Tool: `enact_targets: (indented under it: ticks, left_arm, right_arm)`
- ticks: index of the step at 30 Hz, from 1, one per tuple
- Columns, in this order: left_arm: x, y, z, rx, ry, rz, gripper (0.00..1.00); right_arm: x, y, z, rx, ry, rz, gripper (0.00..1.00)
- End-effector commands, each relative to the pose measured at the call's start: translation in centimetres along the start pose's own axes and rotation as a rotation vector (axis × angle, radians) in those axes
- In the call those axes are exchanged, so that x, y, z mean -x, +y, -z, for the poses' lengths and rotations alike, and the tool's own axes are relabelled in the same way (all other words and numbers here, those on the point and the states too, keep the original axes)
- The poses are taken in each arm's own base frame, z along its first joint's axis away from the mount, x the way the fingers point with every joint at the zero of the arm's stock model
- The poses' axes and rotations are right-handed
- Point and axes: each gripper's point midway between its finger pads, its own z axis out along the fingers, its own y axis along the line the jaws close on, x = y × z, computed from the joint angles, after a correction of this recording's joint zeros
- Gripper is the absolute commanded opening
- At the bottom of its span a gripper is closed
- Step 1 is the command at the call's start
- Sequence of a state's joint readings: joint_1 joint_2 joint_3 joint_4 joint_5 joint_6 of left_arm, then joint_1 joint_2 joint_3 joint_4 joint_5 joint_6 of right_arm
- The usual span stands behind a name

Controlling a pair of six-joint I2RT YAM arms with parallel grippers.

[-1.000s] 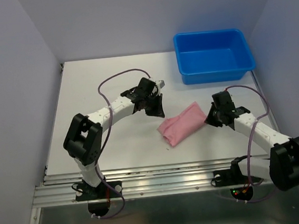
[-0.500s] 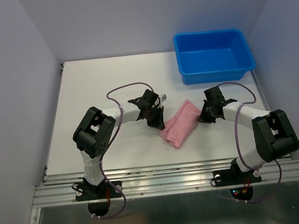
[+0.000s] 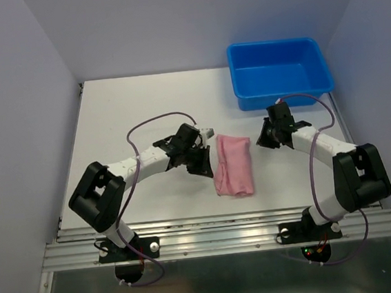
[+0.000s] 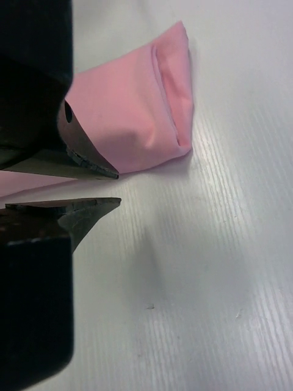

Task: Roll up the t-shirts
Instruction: Roll the T-shirt to the center of the board.

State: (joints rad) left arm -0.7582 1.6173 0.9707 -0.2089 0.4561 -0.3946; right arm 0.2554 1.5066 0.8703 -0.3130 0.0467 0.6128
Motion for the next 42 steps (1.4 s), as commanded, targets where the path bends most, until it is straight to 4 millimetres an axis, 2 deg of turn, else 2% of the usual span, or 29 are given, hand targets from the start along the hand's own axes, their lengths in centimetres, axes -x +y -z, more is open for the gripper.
enact_targets:
  ticks: [1,2,4,7,8,10,11,12,14,15,16,17,20,21,23,28,31,35,40,42]
  left_arm:
    - [2.9,0.2,2.3,0.014,-0.092,0.007,0.00]
    - [3.3,0.2,2.3,0.014,-0.098,0.012,0.01]
    - [3.7,0.0,2.2,0.006,-0.104,0.014,0.19]
    - [3.9,-0.5,1.7,-0.028,-0.106,0.029,0.38]
    - [3.9,-0.7,1.6,-0.039,-0.109,0.034,0.43]
    - [3.6,-0.8,1.3,-0.043,-0.103,0.041,0.43]
    - [3.2,-0.7,1.0,-0.051,-0.094,0.044,0.43]
    - [2.9,-0.8,0.9,-0.061,-0.086,0.046,0.42]
    - [2.2,-0.9,0.7,-0.083,-0.072,0.056,0.34]
    - [2.0,-1.0,0.6,-0.096,-0.067,0.058,0.21]
    - [1.6,-1.1,0.6,-0.106,-0.058,0.066,0.13]
    - [1.5,-1.5,0.7,-0.129,-0.053,0.066,0.00]
    - [0.7,-2.5,0.8,-0.201,-0.035,0.080,0.00]
    - [0.5,-3.6,1.1,-0.265,-0.020,0.067,0.00]
    - [-0.2,-4.4,0.7,-0.311,0.014,0.052,0.00]
    - [-1.7,-3.6,-1.0,-0.292,0.062,0.076,0.00]
    - [-2.7,-2.4,-2.0,-0.262,0.080,0.113,0.00]
    - [-3.2,-1.9,-2.6,-0.257,0.077,0.130,0.00]
    - [-3.6,-1.3,-3.3,-0.247,0.085,0.148,0.00]
    - [-3.6,-1.4,-3.3,-0.251,0.082,0.147,0.00]
  right_arm:
    - [-0.4,0.0,2.9,0.033,-0.038,-0.011,0.25]
    - [-0.9,0.1,3.8,0.054,-0.042,-0.011,0.28]
    - [-1.8,0.5,4.6,0.073,-0.035,-0.021,0.30]
    - [-3.7,1.2,5.9,0.108,-0.006,-0.019,0.32]
    - [-4.7,1.9,6.2,0.127,0.012,-0.001,0.33]
    - [-6.2,2.8,6.8,0.156,0.038,0.021,0.39]
    - [-7.6,4.2,7.5,0.187,0.052,0.068,0.39]
    - [-8.5,4.6,7.9,0.185,0.066,0.091,0.41]
    - [-9.1,5.7,8.5,0.171,0.050,0.117,0.41]
    - [-10.7,6.4,9.0,0.171,0.071,0.168,0.41]
    - [-10.6,6.9,9.3,0.156,0.045,0.173,0.42]
    - [-11.3,6.7,9.2,0.125,0.059,0.197,0.42]
    - [-13.0,7.6,9.6,0.103,0.053,0.266,0.47]
    - [-14.0,8.1,9.7,0.095,0.068,0.298,0.48]
    - [-14.6,8.5,9.5,0.079,0.064,0.324,0.50]
    - [-15.7,8.9,8.5,0.004,0.059,0.366,0.51]
    - [-14.9,8.6,8.4,-0.053,0.010,0.374,0.50]
    - [-15.2,8.5,8.4,-0.062,0.004,0.395,0.49]
    - [-15.9,6.8,7.4,-0.145,0.005,0.420,0.46]
    - [-16.1,6.4,7.1,-0.154,0.008,0.420,0.42]
